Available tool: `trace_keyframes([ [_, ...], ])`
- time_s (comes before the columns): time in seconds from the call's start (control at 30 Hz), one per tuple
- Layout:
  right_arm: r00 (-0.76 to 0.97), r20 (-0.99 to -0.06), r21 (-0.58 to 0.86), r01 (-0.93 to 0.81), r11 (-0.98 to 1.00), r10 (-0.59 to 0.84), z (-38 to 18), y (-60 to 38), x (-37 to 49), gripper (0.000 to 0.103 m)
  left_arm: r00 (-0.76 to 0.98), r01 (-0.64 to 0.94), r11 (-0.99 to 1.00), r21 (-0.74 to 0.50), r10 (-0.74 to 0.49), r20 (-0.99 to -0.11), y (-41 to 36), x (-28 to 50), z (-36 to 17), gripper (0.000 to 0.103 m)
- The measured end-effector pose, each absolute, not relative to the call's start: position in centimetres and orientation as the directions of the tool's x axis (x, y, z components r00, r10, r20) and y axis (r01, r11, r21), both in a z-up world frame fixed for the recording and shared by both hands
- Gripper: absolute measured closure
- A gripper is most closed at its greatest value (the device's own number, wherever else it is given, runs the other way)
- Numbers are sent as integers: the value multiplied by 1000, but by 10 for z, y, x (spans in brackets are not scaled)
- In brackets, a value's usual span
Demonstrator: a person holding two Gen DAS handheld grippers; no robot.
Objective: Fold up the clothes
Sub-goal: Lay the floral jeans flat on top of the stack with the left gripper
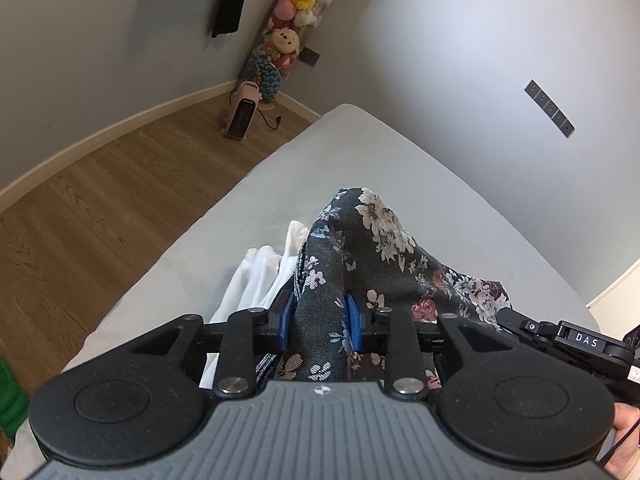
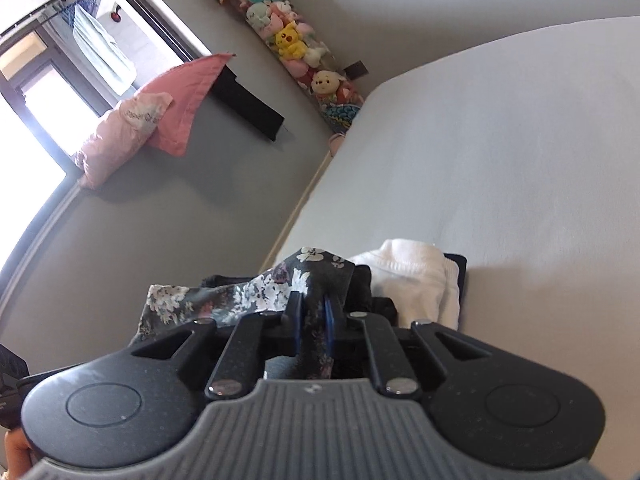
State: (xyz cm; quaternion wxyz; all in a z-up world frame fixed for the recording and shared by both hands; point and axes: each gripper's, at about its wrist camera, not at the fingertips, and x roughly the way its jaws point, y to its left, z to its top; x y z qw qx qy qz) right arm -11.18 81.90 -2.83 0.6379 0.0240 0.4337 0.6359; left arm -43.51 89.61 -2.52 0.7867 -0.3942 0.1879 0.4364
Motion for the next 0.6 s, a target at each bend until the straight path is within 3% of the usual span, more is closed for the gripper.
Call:
trace_keyframes([
  [0.13, -161, -538, 533, -826, 186, 827, -14, 815, -113, 80, 525, -849, 312, -426, 575, -628, 885, -437, -6, 66],
  [0.37, -174, -507, 436, -897, 77, 844, 18, 772, -124, 80, 533, -845, 377, -379, 641, -552, 840, -457, 38, 67],
  [0.6, -225, -525, 303, -951, -66, 821, 13, 727, -169, 80, 508, -856, 454, -248, 652, -563, 793, -439, 29, 71],
])
